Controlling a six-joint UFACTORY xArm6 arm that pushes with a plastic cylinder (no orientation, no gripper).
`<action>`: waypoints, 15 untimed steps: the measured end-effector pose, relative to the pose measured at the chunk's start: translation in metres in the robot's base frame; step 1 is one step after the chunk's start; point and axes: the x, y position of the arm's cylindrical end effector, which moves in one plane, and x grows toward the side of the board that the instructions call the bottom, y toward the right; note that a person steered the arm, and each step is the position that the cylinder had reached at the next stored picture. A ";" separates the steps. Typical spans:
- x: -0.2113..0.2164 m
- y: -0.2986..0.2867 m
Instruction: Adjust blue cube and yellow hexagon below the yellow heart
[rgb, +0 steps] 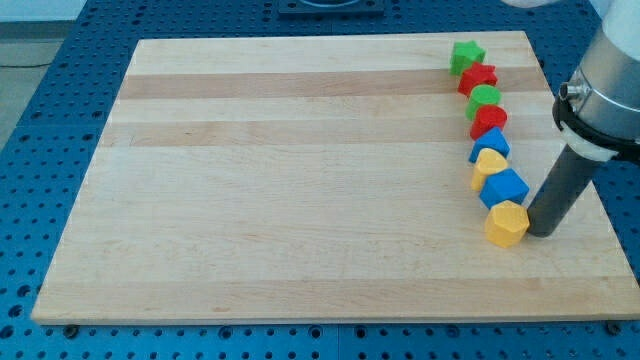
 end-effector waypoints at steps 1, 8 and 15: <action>-0.003 0.025; -0.035 -0.006; 0.010 0.032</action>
